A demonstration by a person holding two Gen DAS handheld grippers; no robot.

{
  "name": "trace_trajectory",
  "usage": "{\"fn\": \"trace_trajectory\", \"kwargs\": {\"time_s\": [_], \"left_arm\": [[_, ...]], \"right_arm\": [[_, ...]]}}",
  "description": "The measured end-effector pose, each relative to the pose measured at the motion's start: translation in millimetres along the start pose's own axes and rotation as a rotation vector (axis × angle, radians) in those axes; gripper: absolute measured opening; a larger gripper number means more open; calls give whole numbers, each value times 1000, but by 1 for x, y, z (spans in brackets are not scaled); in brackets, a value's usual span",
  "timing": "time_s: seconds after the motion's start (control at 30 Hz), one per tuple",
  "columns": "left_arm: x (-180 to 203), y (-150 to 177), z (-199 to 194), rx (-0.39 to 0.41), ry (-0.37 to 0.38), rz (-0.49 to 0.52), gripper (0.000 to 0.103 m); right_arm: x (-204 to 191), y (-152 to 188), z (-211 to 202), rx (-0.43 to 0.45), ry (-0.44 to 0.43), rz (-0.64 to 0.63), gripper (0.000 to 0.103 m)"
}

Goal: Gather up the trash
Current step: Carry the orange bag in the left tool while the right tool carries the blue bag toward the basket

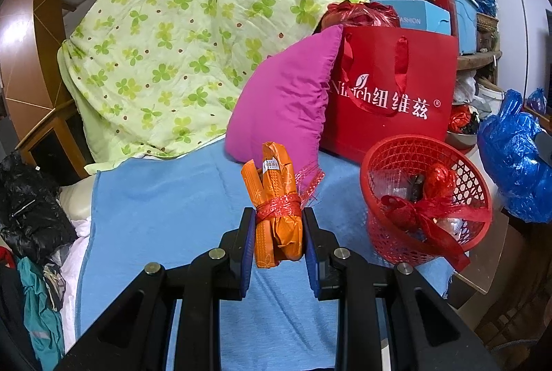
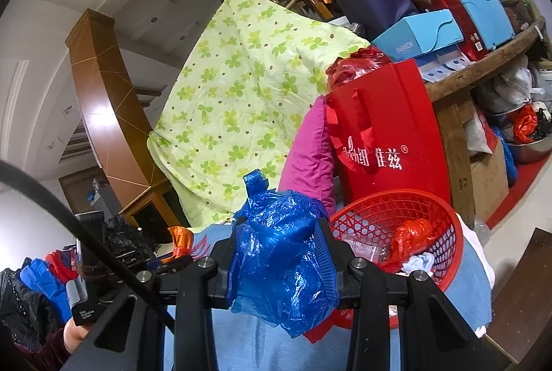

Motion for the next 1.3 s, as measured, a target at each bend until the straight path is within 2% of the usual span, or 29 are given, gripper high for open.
{"fn": "trace_trajectory", "kwargs": {"time_s": [1.3], "left_arm": [[66,-6,17,-26,62,103,28]], "right_arm": [[55,-6,-22,30,87,81,40]]}}
Point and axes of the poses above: each gripper's, at about its wrist camera, not at the fingertips, and z roughly the way its jaws point, x to its right, y to its underside, the point moved 3 cm from there along z, roughly the way its jaws point, and after that the axes turned 11 degrees about -y, right-handed, at the moved point
